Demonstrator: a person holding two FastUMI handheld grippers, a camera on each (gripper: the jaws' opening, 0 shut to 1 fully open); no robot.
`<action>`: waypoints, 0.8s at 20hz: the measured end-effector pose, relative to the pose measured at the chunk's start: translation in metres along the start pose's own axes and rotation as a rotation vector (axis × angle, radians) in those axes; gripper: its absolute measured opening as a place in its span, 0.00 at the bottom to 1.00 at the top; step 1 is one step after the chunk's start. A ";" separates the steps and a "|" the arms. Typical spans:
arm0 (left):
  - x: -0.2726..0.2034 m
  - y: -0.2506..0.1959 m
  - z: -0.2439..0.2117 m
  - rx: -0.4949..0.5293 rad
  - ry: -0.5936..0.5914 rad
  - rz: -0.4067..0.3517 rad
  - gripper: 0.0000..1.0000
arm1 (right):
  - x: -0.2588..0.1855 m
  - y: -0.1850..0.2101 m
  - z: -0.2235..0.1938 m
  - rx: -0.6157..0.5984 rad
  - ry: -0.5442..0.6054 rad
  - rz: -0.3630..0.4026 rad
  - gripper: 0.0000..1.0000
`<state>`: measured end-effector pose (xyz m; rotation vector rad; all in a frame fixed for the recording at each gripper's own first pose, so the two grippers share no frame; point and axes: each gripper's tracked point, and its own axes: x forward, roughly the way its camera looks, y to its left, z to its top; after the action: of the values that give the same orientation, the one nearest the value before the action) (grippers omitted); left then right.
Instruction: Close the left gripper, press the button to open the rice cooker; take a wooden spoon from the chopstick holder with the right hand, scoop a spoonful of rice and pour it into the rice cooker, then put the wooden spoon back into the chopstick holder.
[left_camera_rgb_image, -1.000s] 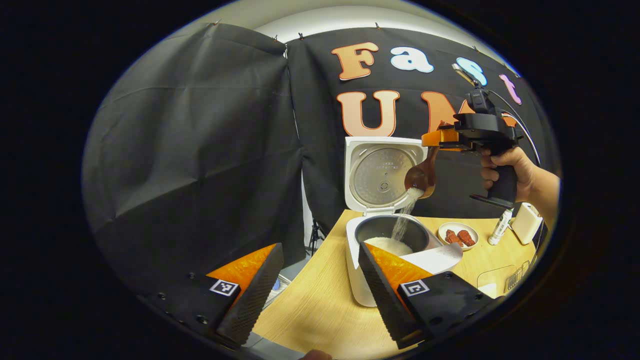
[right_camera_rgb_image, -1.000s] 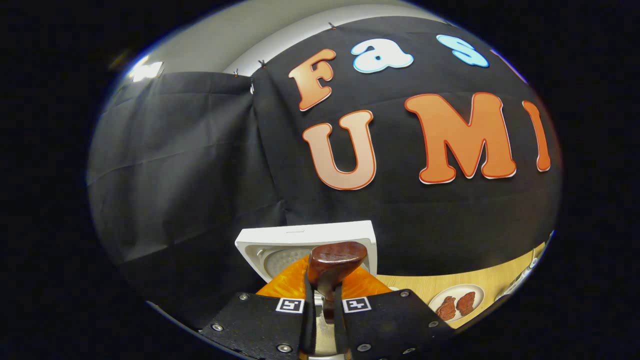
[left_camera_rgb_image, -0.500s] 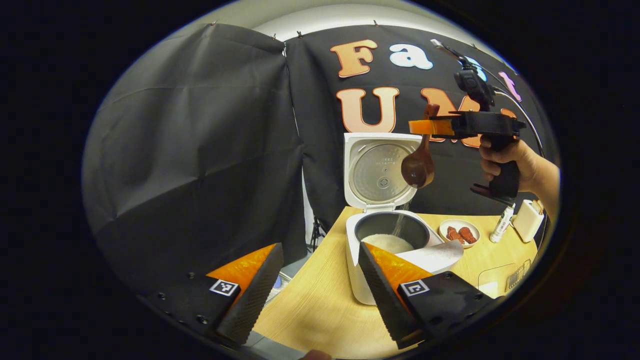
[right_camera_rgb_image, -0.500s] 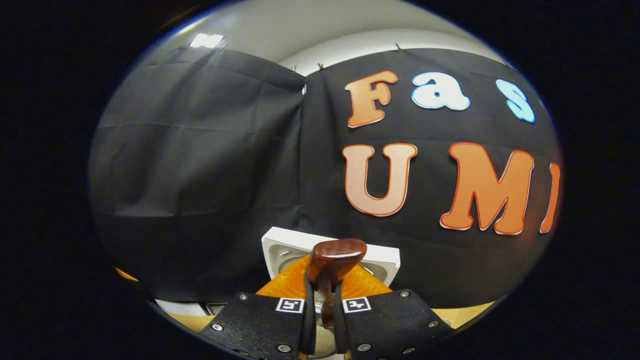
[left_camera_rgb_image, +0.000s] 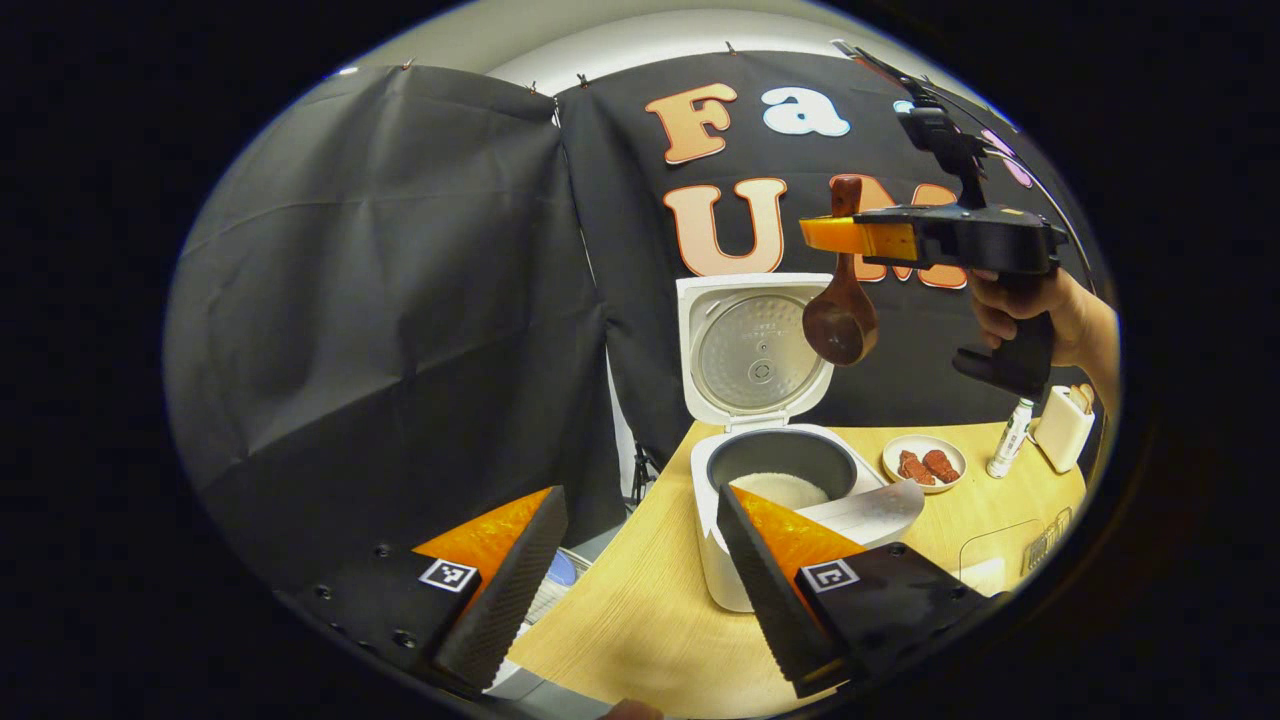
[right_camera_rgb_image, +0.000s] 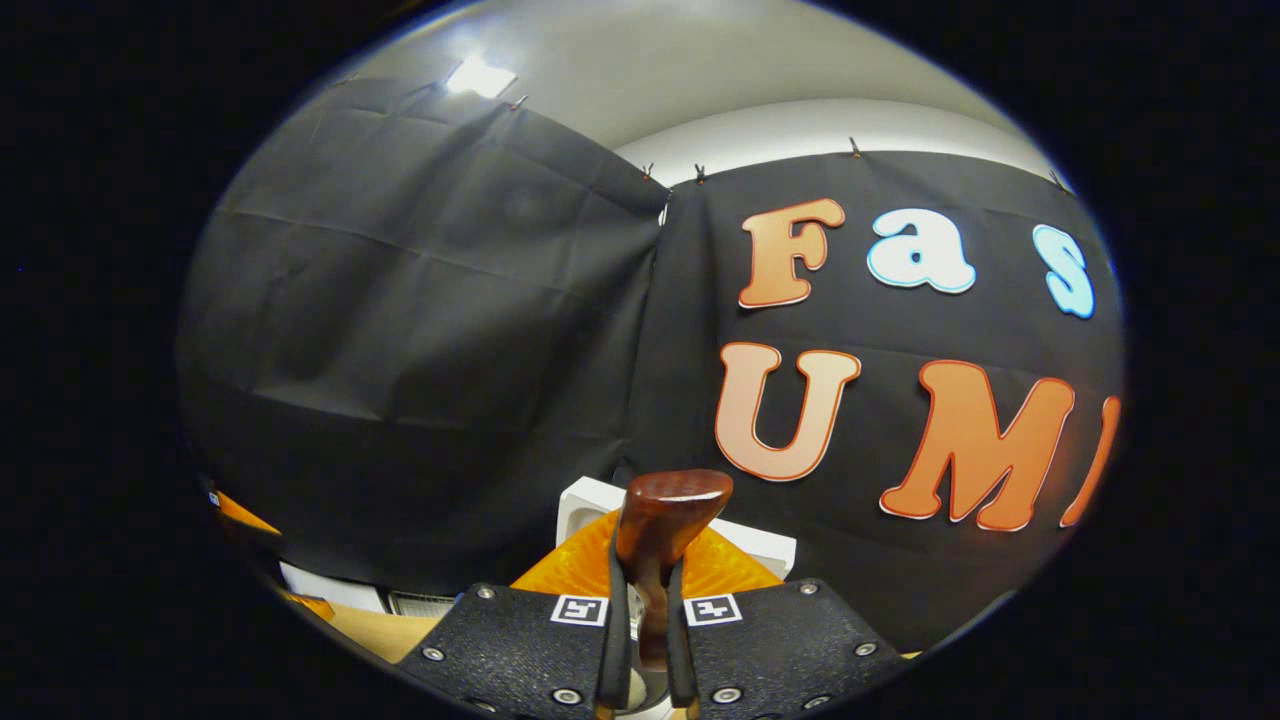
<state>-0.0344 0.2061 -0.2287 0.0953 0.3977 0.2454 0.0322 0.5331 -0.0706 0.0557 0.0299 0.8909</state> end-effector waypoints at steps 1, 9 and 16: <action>-0.002 -0.004 0.001 -0.004 0.000 0.002 1.00 | -0.008 -0.005 0.000 0.029 0.000 -0.005 0.14; -0.019 -0.042 0.021 -0.021 -0.031 0.023 1.00 | -0.102 -0.087 -0.014 0.209 0.038 -0.103 0.14; -0.026 -0.109 0.035 -0.015 -0.050 -0.043 1.00 | -0.214 -0.177 -0.047 0.306 0.090 -0.288 0.14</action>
<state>-0.0199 0.0930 -0.2018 0.0781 0.3475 0.2034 0.0324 0.2573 -0.1273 0.2896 0.2523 0.5947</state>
